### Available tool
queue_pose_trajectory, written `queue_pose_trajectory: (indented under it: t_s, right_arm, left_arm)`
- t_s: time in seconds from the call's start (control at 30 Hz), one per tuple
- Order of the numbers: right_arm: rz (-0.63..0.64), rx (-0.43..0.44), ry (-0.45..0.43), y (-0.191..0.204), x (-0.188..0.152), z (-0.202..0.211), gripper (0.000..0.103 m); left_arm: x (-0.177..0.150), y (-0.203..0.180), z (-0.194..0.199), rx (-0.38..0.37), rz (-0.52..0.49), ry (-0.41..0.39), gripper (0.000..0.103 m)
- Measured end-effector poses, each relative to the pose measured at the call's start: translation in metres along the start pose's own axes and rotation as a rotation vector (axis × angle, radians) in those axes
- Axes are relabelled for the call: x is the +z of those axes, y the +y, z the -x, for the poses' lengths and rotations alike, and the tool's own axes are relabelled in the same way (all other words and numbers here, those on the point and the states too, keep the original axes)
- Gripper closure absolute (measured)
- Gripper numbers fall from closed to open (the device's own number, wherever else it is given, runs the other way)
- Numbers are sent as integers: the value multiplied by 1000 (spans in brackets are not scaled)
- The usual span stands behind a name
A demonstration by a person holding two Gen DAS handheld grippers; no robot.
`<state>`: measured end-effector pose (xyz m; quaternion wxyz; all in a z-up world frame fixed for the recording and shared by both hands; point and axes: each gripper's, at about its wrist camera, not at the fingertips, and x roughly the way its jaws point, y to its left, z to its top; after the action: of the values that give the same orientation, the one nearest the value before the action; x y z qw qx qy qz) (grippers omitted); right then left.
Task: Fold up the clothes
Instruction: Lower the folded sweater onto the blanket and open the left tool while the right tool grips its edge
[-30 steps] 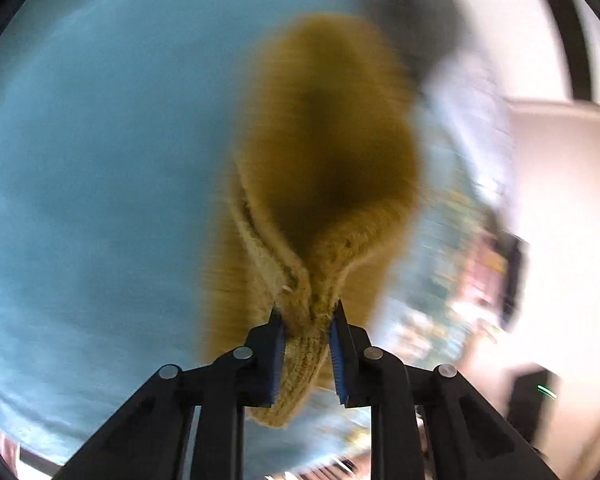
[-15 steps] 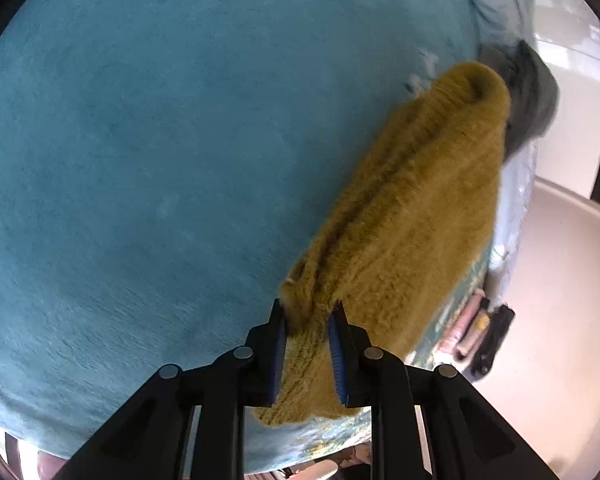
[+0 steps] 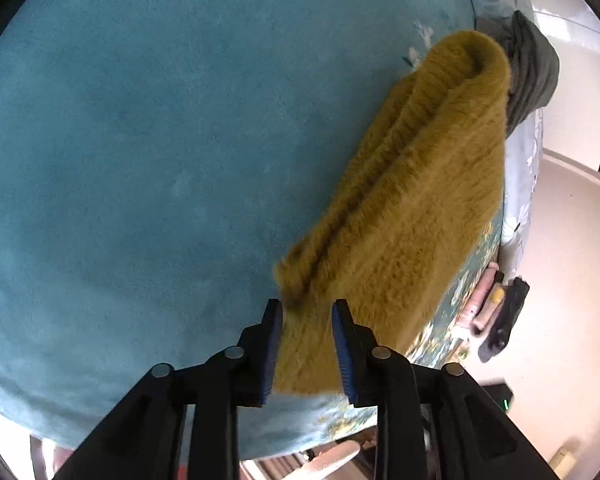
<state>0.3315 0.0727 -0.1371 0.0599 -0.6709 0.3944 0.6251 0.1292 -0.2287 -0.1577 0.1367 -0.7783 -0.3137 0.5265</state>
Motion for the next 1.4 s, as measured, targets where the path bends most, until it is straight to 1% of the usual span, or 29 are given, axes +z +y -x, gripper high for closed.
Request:
queue_pose_trajectory:
  t_s: [0.07,0.13,0.17,0.2,0.23,0.27,0.3,0.37,0.4,0.47,0.53,0.57,0.6,0.63,0.7,0.8,0.87,0.93,1.0,1.1,1.17,1.27,1.33,1.37,1.4]
  right_arm:
    - [-37,16,-14,-10,11,-8,37]
    - [-77,52,-24,-21,20,-16,36]
    - [-90,81,-23,-25,23,-20,33]
    - [-91,108,-19,-26,25,-24,33]
    - [-85,134,-14,-26,27,-28,33]
    - [-67,159,-4,-24,28,-33,33]
    - [-48,183,6,-22,29,-38,33]
    - [-11,224,34,-17,29,-48,33]
    - [6,236,43,-14,28,-52,31]
    - [36,239,46,-9,29,-57,30]
    - [19,241,59,-12,35,-59,31]
    - [4,242,67,-14,38,-59,37]
    - [-8,242,74,-16,40,-59,53]
    - [-12,241,79,-17,44,-61,58]
    - [-20,238,91,-19,50,-62,77]
    - [-11,244,123,-13,55,-44,80]
    - [50,226,143,-10,67,-31,80]
    - [144,178,140,-7,92,-13,80]
    - [240,109,116,-3,131,11,81]
    - [373,-30,87,6,184,34,81]
    - [438,-89,96,13,206,43,81]
    - [486,-133,97,18,204,44,79]
    - [485,-144,63,15,200,50,77]
    - [476,-145,44,12,199,55,73]
    - [450,-135,20,4,199,63,66]
  left_arm:
    - [-8,4,21,-3,1,-20,62]
    - [-6,5,44,-15,11,-57,57]
    - [3,2,59,-23,22,-88,49]
    - [7,3,73,-29,31,-120,40]
    - [4,9,89,-31,41,-158,36]
    - [3,14,106,-28,51,-197,35]
    - [-2,15,112,-25,56,-227,34]
    - [-12,10,117,-17,67,-267,33]
    - [-15,11,122,-14,76,-281,33]
    - [-26,0,117,-4,103,-306,32]
    - [-38,-13,110,-15,140,-329,32]
    - [-45,-18,107,-23,158,-338,32]
    - [-51,-18,108,-27,171,-342,32]
    - [-57,-18,110,-31,184,-347,32]
    - [-70,-21,111,-41,206,-357,32]
    - [-84,-42,103,-57,216,-376,32]
    - [-94,-56,100,-75,217,-388,32]
    - [-104,-65,100,-80,199,-398,32]
    - [-115,-75,99,-68,175,-407,32]
    - [-125,-82,93,-55,168,-410,32]
    - [-129,-84,88,-49,185,-404,32]
    - [-129,-90,84,-50,190,-404,32]
    - [-123,-97,83,-45,179,-409,32]
    - [-119,-101,82,-44,172,-412,31]
    - [-114,-104,81,-44,164,-414,29]
